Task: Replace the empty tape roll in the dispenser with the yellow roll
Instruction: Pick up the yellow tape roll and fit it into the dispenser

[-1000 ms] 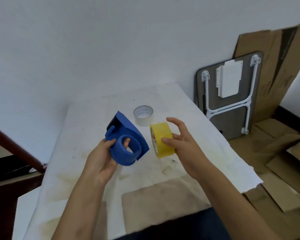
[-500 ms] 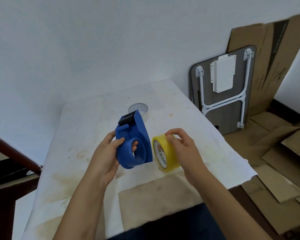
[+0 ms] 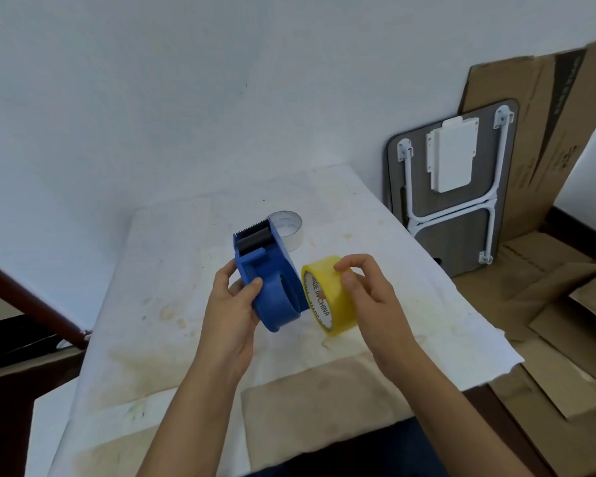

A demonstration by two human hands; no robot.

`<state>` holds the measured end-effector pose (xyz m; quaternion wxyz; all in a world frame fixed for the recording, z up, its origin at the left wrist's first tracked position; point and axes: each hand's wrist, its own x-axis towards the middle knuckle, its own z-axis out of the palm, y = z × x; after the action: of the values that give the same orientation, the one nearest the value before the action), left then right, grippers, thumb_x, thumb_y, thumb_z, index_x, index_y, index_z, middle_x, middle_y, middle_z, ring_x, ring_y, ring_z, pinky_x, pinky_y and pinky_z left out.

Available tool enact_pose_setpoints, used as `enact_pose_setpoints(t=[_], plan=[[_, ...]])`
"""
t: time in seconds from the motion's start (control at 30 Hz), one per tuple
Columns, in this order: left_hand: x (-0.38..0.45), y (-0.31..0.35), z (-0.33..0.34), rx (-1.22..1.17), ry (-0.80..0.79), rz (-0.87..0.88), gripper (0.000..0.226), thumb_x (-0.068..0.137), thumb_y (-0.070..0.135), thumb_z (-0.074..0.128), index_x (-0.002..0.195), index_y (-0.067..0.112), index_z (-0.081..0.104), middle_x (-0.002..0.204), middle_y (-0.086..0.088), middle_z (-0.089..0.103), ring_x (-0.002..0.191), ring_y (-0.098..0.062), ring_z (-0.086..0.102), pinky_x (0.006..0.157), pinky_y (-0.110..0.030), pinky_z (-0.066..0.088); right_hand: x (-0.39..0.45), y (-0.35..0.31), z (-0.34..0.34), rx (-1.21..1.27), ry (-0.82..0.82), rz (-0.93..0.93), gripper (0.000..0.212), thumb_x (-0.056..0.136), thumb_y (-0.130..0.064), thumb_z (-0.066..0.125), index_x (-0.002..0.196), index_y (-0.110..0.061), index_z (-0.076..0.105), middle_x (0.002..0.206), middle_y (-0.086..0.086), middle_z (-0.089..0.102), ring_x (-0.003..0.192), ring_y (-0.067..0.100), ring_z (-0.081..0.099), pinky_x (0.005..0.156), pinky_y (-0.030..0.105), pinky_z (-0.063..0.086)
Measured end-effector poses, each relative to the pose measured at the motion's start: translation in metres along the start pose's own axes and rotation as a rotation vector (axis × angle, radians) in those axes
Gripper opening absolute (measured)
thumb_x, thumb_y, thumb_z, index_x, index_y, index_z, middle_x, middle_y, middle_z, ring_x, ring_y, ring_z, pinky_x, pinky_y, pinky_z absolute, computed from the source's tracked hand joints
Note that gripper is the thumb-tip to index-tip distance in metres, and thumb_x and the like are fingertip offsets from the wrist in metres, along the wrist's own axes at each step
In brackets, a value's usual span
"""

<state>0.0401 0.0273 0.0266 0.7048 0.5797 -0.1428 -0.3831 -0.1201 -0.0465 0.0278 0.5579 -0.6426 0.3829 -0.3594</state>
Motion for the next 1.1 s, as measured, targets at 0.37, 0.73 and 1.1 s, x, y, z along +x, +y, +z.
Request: enact_pose_setpoints(t=[0.37,0.73,1.1], plan=[[-0.004,0.003,-0.001,0.177,-0.088,-0.007,0.047,0.100,0.002,0.050,0.141,0.024,0.052,0.117,-0.011,0.074,0.090,-0.017,0.075,0.073,-0.031,0.062,0.002,0.004,0.005,-0.074,0.009,0.026,0.020,0.100,-0.021,0.039,0.094,-0.028,0.056,0.098,0.019,0.060,0.079,0.020,0.052,0.068,0.038,0.047],[-0.002,0.012,-0.003,0.103,-0.154,-0.125,0.046,0.096,0.003,0.058,0.140,0.014,0.054,0.114,-0.010,0.075,0.091,-0.020,0.077,0.074,-0.031,0.064,0.003,0.011,0.008,-0.175,0.030,0.014,0.018,0.100,-0.021,0.038,0.093,-0.029,0.052,0.077,0.006,0.051,0.066,0.014,0.046,0.058,0.029,0.041],[-0.014,-0.002,0.016,0.092,-0.119,-0.029,0.054,0.095,0.001,0.060,0.145,0.017,0.047,0.140,-0.004,0.060,0.108,-0.021,0.070,0.075,-0.030,0.064,0.002,0.002,0.013,0.051,0.108,0.156,0.019,0.101,-0.024,0.038,0.094,-0.030,0.055,0.082,-0.003,0.053,0.076,0.005,0.050,0.060,0.020,0.042]])
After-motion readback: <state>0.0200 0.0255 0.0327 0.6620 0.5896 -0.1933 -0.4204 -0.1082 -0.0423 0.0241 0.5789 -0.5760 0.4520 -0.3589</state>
